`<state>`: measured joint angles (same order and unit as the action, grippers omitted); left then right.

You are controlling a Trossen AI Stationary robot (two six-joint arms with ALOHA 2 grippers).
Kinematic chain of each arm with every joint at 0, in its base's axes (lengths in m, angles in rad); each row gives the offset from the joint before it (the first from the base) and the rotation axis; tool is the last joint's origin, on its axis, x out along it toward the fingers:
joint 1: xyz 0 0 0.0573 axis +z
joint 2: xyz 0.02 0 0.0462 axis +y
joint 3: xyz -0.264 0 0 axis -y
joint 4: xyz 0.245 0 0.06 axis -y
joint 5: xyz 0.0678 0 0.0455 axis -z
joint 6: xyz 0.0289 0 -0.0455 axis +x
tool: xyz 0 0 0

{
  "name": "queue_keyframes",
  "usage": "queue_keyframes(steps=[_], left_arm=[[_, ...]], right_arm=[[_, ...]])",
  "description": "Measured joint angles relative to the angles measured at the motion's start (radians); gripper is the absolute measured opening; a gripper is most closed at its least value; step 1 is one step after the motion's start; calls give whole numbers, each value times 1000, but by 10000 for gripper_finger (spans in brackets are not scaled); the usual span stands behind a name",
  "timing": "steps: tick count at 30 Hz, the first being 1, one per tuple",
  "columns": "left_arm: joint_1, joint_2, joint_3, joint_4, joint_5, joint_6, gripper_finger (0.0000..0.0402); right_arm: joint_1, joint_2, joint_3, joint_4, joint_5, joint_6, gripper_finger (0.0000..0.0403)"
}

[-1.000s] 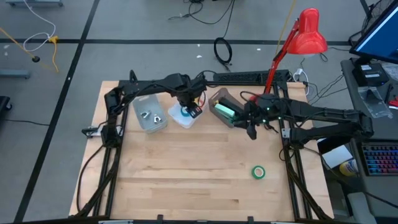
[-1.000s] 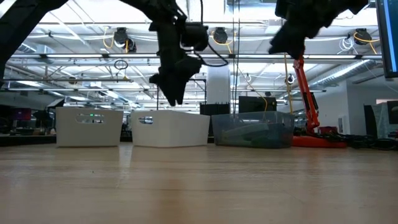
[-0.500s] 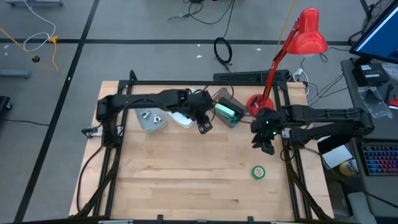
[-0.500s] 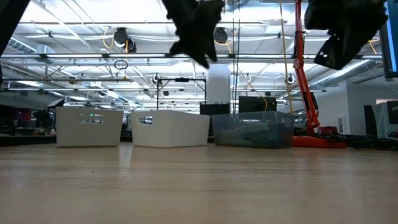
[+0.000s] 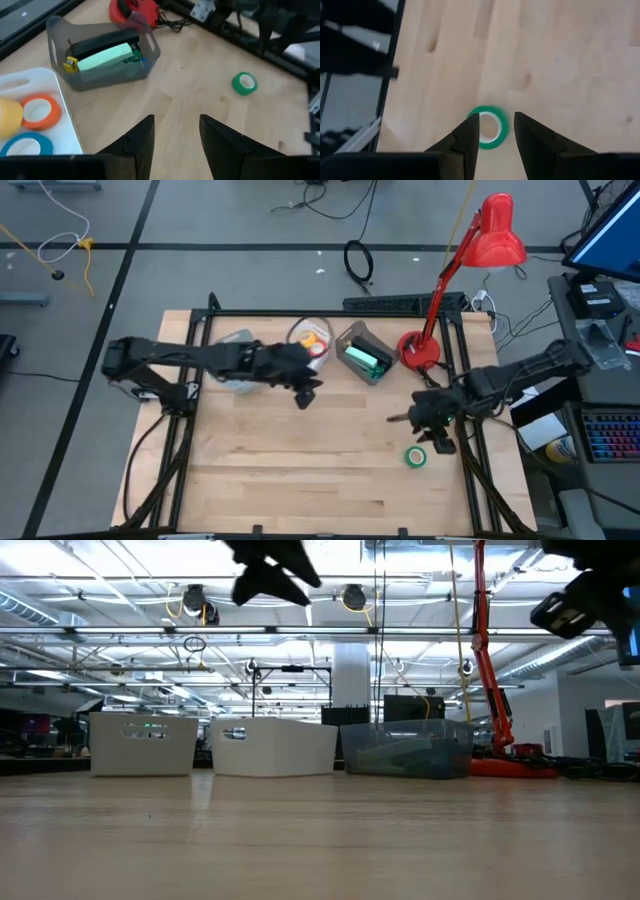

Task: Pick and place Stapler, Stapler remover, tape
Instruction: Put the green tape into the white bin

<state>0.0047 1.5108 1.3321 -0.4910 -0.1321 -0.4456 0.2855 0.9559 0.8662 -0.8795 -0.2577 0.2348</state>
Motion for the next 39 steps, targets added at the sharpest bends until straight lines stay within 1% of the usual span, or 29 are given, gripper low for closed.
queue_keyframes(steps=[3,7,15,22,26,28,39], left_arm=[[-29,-104,-138,86,-39,-53,159],[-79,-226,-288,175,-105,-85,159],[-181,-432,-487,276,-203,-101,159],[-251,-574,-583,283,-304,-136,159],[-279,-622,-617,284,-340,-146,159],[-286,-628,-623,284,-341,-160,159],[-302,-629,-625,283,-340,-172,159]], right_arm=[[63,29,0,0,0,19,114],[134,89,0,0,0,40,114],[246,246,0,7,-1,70,114],[304,358,0,49,1,91,114],[319,406,0,58,56,99,114],[319,428,0,67,77,101,114],[323,484,0,120,71,99,114]])
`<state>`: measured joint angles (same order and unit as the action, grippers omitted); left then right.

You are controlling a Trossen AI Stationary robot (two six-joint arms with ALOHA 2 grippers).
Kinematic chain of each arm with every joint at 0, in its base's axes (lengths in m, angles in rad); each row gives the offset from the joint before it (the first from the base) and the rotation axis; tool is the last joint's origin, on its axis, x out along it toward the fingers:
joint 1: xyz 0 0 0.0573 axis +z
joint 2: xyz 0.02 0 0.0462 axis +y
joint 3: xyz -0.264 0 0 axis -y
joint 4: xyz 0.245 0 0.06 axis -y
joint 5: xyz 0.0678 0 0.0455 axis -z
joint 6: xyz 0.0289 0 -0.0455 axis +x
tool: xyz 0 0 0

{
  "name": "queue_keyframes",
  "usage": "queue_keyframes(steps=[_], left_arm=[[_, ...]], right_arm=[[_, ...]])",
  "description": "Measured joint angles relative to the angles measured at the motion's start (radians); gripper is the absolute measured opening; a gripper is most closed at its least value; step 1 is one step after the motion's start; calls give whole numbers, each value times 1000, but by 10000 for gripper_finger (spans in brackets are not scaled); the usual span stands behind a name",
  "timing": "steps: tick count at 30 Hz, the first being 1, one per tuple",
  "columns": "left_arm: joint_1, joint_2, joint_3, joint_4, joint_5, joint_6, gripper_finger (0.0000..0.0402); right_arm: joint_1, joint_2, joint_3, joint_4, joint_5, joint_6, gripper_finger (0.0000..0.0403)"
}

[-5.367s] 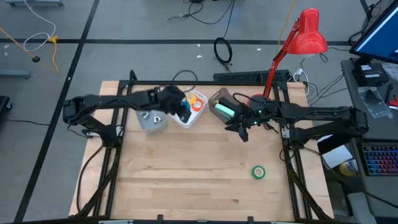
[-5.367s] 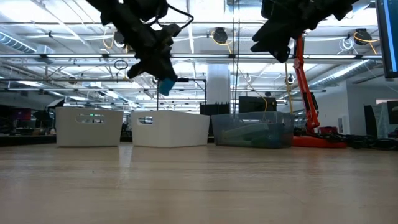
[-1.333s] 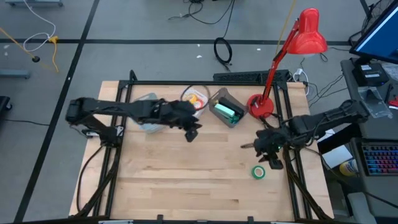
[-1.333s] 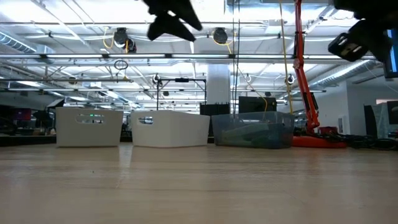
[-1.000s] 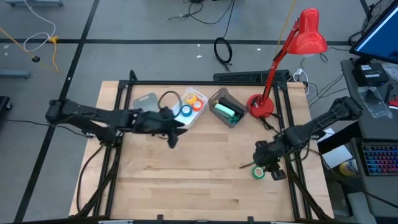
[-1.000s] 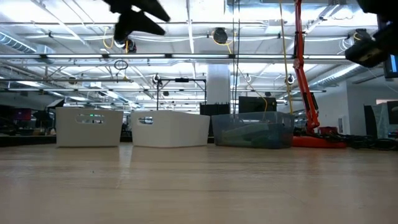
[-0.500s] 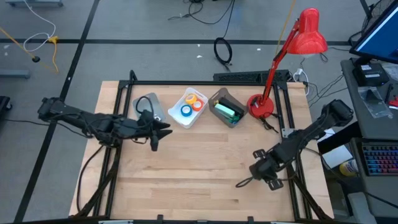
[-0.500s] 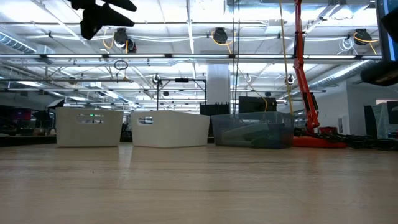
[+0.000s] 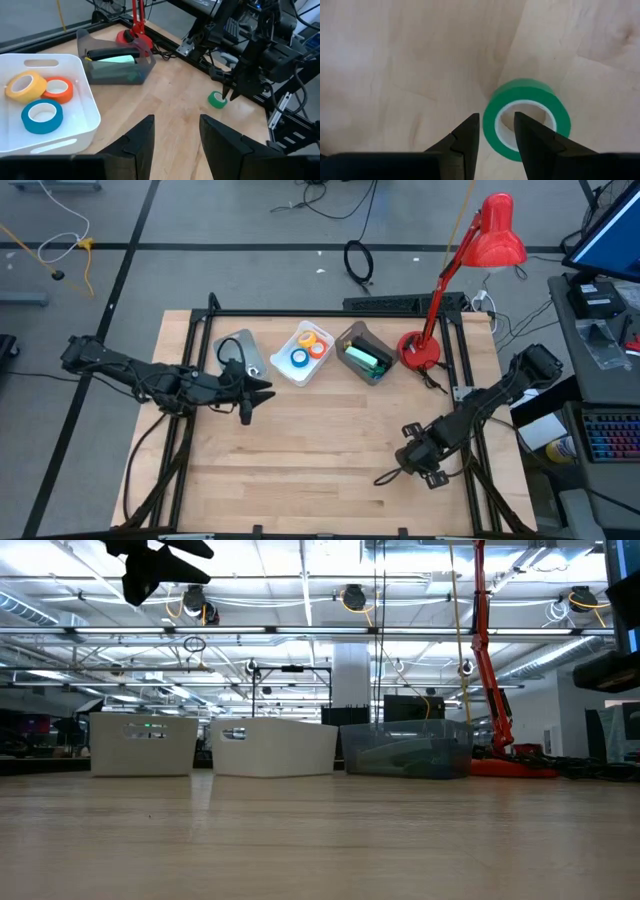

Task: Pick and place Stapler, Stapler remover, tape
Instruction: Put the green tape into the white bin

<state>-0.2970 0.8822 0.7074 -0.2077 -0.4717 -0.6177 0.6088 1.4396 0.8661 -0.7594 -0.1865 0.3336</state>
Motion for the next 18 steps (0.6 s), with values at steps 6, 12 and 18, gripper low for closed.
queue_keyframes(steps=[6,12,18], left_arm=[[0,0,0,-3,0,-2,159],[0,0,0,-5,1,-2,159],[0,0,0,-6,3,-13,159]], right_arm=[[26,-1,0,37,0,3,114],[34,-5,-53,100,-6,88,117],[35,-18,-65,121,-6,105,136]])
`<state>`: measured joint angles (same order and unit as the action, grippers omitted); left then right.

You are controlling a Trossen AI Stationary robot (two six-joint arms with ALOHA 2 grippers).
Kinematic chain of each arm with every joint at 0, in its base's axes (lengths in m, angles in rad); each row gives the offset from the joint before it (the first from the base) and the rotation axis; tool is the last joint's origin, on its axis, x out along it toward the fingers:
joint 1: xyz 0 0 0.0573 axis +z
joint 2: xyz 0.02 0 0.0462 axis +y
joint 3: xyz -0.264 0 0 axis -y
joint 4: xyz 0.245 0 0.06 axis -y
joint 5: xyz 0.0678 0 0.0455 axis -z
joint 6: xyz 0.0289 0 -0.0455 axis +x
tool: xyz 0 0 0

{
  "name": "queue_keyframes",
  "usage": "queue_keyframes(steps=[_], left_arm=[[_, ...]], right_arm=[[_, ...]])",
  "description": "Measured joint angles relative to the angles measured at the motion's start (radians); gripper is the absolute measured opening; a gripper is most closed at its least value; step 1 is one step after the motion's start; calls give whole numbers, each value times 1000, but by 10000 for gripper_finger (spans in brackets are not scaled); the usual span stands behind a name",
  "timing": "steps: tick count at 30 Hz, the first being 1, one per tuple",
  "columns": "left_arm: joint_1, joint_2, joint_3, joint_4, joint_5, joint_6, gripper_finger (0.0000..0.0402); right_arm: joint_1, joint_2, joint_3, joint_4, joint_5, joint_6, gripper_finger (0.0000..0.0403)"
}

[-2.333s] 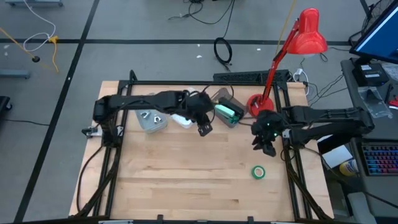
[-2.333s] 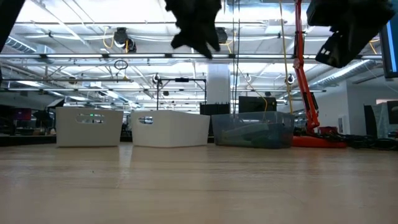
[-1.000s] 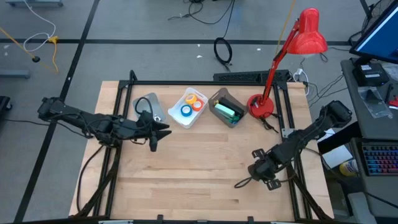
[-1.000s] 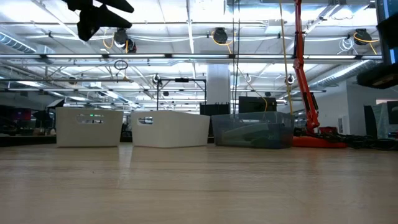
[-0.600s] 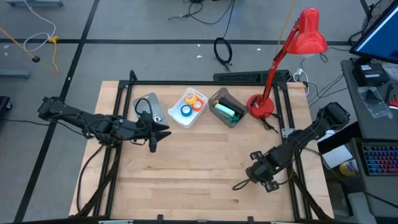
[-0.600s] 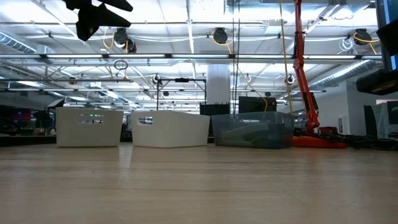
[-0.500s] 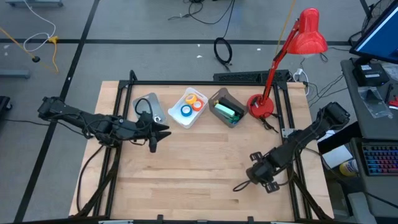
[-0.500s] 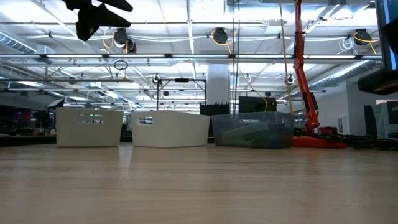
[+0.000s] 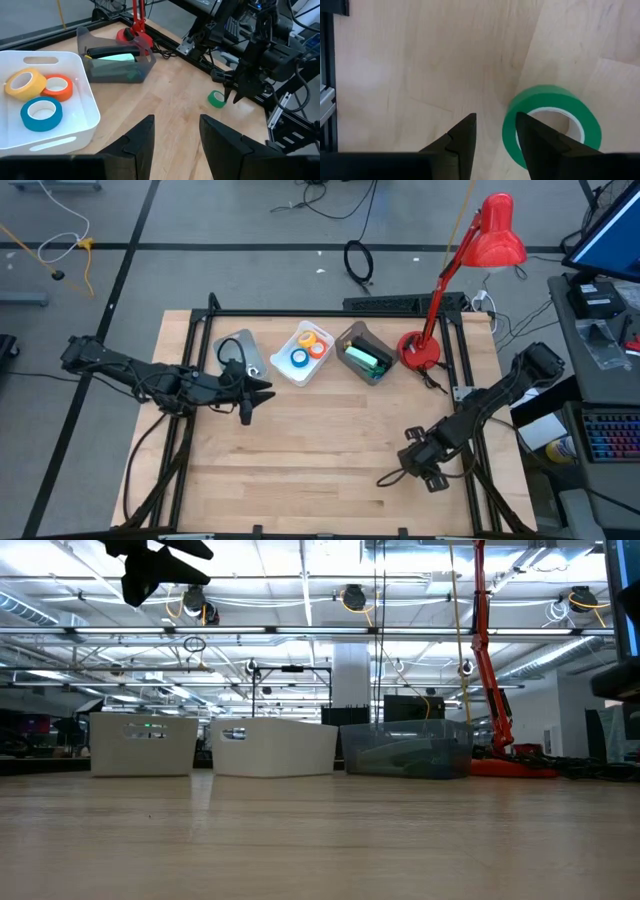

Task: Pick and place Stapler, Stapler remover, tape
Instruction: Put the green tape into the white bin

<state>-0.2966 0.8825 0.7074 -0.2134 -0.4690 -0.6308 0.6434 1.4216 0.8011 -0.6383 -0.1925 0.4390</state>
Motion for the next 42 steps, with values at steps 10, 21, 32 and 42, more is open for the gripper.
queue_keyframes(steps=[10,21,32,42], left_arm=[[0,0,0,0,0,-3,159],[0,0,0,0,0,-3,159],[0,0,0,0,0,-2,159],[0,0,0,5,-3,-7,159]], right_arm=[[0,-100,-5,2,9,54,162],[0,-50,-93,57,8,70,164],[0,-48,-129,98,32,82,99],[-11,-73,-127,96,6,109,33]])
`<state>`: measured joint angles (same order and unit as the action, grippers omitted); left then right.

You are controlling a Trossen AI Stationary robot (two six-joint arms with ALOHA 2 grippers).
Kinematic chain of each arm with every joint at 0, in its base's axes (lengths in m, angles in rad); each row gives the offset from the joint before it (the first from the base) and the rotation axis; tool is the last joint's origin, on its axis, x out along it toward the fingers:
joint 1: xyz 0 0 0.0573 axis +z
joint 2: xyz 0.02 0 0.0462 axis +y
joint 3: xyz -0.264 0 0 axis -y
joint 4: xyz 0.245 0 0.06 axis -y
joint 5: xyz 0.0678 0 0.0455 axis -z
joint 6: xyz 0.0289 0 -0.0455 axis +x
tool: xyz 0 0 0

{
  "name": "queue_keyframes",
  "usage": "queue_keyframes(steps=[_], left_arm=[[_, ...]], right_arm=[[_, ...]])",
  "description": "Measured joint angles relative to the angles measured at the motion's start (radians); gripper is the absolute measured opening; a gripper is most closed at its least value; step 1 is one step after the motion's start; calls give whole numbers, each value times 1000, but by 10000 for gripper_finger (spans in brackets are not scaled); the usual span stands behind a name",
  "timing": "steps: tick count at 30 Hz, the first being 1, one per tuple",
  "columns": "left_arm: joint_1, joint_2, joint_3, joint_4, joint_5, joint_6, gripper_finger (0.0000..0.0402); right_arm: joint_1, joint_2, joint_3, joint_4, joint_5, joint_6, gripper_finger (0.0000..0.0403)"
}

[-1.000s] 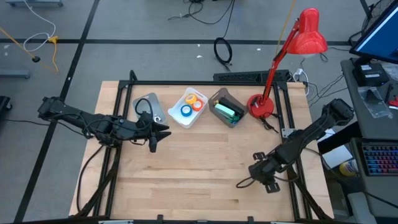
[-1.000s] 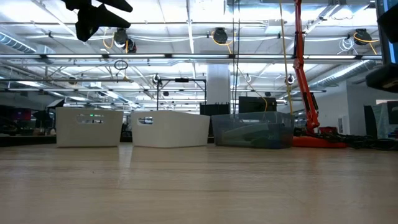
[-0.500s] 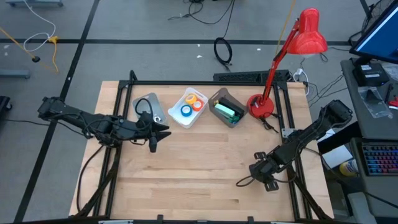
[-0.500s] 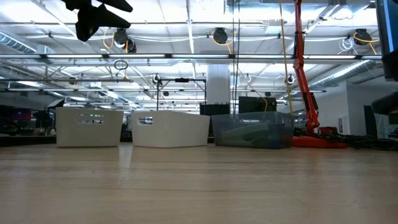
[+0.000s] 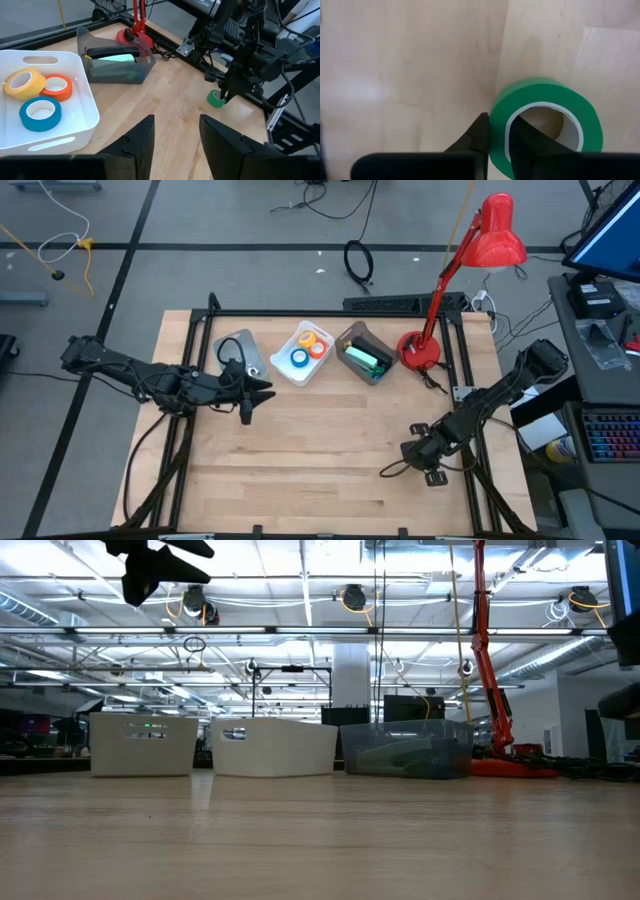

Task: Pick and place Stapler, Stapler remover, tape
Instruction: Put the green tape into the white bin

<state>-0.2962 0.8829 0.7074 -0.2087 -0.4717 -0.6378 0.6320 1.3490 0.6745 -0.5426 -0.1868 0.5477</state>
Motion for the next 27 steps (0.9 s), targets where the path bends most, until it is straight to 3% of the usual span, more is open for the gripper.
queue_keyframes(steps=[9,17,27], left_arm=[[0,2,0,124,-9,-20,159],[1,92,0,292,-10,-23,159],[3,296,0,574,55,-23,159]], right_arm=[[-101,-123,34,76,46,13,33],[-250,-250,35,361,97,-40,33],[-380,-272,35,718,82,-143,33]])
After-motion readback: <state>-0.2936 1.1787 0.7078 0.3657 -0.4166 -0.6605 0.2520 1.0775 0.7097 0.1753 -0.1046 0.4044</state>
